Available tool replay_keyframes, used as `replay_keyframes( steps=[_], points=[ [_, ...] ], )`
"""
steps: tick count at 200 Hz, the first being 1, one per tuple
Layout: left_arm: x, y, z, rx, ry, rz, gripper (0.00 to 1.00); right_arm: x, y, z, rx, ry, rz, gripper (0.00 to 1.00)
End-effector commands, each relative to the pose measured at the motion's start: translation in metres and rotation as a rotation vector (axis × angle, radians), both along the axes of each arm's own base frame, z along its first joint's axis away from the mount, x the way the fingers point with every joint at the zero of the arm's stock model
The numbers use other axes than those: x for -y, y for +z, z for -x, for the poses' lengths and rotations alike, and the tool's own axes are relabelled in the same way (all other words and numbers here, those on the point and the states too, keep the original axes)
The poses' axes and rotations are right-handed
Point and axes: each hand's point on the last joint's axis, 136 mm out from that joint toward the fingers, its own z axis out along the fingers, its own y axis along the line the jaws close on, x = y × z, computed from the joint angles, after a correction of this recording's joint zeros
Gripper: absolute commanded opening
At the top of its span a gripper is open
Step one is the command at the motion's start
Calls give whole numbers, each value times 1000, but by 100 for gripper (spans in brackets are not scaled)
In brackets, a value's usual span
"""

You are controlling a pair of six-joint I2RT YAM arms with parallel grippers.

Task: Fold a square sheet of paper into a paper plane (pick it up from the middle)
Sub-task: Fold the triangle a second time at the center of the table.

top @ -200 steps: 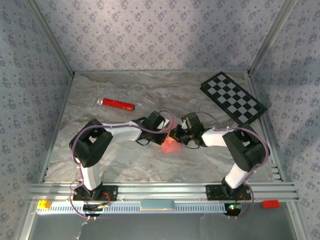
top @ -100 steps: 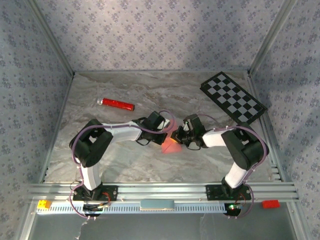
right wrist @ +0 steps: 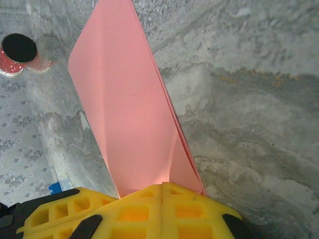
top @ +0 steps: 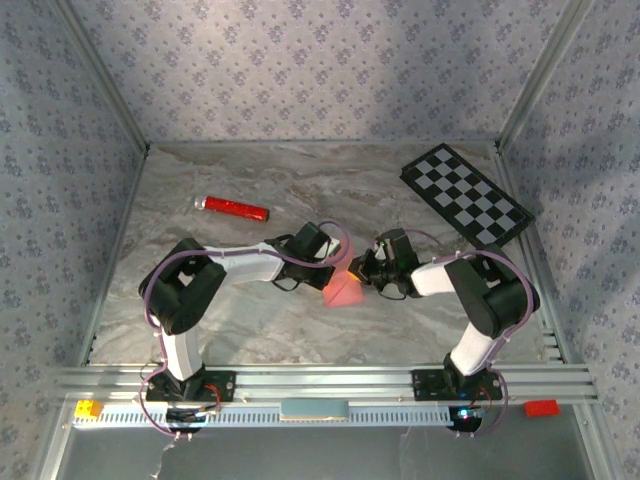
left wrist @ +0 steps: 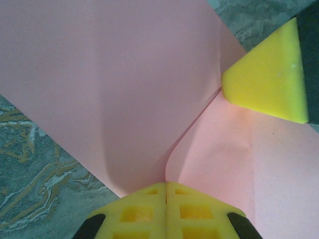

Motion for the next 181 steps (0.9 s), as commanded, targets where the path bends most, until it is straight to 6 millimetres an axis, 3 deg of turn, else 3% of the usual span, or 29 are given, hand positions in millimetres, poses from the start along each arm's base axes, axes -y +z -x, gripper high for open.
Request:
replay_keyframes(
  steps=[1, 57, 87, 109, 135, 181],
  points=[
    [-7, -9, 2, -26, -9, -51, 0, 30, -26, 16, -104, -95, 131, 0],
    [-10, -11, 2, -25, -7, -58, 0, 36, 3, -1, -27, -157, 39, 2],
    [-10, -10, 3, -24, -9, -56, 0, 20, 39, -2, 85, -48, 66, 3],
    [-9, -10, 3, -23, -9, -53, 0, 2, 49, 3, 97, 47, 51, 4],
    [-9, -9, 2, -22, -11, -53, 0, -16, 41, 7, 59, 99, 27, 3],
    [-8, -9, 2, -23, -11, -51, 0, -27, 19, 12, 8, 121, 22, 2]
  ],
)
